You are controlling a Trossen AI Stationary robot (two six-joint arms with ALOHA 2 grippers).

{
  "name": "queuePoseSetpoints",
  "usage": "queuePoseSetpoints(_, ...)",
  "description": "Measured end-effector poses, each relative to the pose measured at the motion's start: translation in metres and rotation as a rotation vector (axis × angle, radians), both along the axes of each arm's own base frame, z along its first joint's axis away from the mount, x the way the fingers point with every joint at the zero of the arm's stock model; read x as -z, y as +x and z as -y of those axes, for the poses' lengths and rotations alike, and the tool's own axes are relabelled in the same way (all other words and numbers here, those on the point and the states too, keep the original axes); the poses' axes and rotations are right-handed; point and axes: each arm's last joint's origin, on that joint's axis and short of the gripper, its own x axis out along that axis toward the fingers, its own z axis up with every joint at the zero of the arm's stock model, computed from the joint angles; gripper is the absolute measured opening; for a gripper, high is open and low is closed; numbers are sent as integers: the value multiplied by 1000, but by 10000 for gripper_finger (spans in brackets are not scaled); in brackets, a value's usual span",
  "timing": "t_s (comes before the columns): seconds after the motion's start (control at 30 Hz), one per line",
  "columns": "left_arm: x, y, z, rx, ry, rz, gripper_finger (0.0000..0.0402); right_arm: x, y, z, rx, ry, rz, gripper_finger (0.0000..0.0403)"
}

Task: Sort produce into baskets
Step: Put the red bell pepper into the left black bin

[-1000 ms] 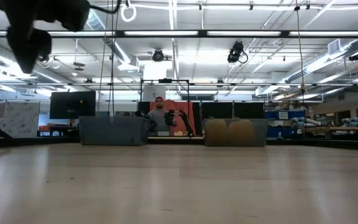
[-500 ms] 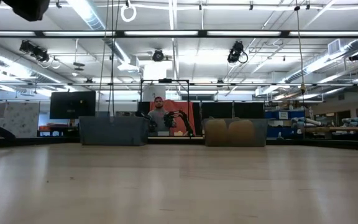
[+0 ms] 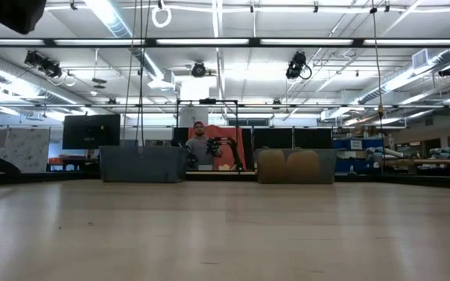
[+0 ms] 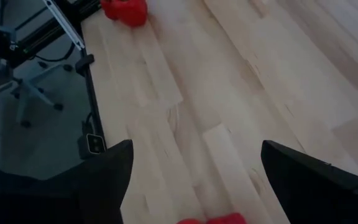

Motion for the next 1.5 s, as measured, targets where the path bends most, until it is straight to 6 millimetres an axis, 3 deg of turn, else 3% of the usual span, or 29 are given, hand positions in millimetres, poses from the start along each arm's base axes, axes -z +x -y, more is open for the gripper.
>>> queuePoseSetpoints(0.5, 39, 13, 10, 28, 92, -104, 395, 1, 1, -2, -43, -7, -11, 362)
queuePoseSetpoints(0.7, 67, 12, 13, 30, -50, -79, 393, 1, 1, -2, -44, -7, -11, 362)
queuePoseSetpoints(0.8, 69, 13, 13, 12, -68, -77, 379, 1, 0, -2, -47, -7, -11, 362)
queuePoseSetpoints(0.93, 66, 18, 11, -8, -83, -65, 328, 1, 1, -2, -44, -10, -9, 359)
queuePoseSetpoints(1.07, 57, 31, 5, -22, -99, -32, 325, 1, 1, -2, -40, -25, -2, 353)
queuePoseSetpoints(1.27, 32, 60, -29, 31, -15, 39, 329, 0, 8, 8, -4, -67, 26, 350)
queuePoseSetpoints(1.37, 14, 76, -63, 80, 45, 63, 336, -2, 14, 16, 43, -62, 44, 350)
queuePoseSetpoints(1.5, -6, 92, -122, 129, 114, 87, 331, -2, 19, 28, 98, -61, 40, 350)
